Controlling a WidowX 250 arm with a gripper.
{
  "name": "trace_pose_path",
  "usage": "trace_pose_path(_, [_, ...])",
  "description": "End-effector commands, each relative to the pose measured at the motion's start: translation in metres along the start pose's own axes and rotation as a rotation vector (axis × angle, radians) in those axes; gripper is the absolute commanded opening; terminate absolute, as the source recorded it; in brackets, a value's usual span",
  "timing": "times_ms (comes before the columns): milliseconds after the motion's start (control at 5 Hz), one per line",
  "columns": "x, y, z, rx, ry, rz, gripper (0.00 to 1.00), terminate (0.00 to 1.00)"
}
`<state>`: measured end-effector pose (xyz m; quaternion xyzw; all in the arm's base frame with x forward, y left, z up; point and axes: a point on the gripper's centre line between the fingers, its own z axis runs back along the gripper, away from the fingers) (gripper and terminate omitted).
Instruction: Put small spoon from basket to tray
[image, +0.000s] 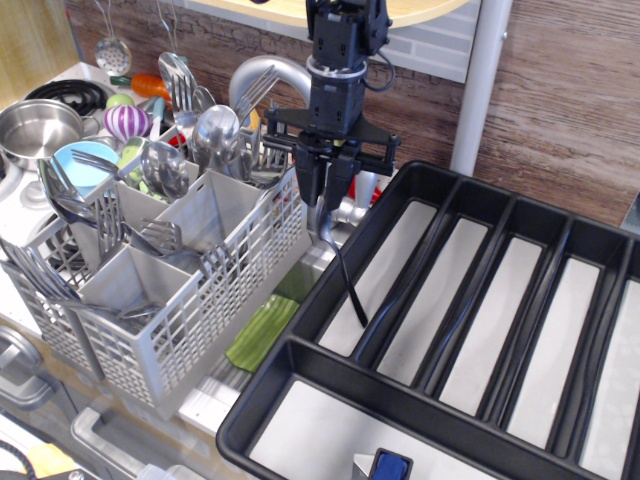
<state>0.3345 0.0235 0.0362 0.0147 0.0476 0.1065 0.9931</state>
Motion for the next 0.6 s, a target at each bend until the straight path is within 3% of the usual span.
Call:
trace_pose_path(0, [0.0053, 0.0015, 0.0123, -0.008, -0.044, 0.019, 1.0, 0.0])
trace_pose_path(200, [0.0053, 0.0015, 0.0123, -0.008, -0.044, 0.019, 1.0, 0.0])
trace_pose_path(400, [0.0053, 0.0015, 0.0123, -0.008, -0.044, 0.019, 1.0, 1.0])
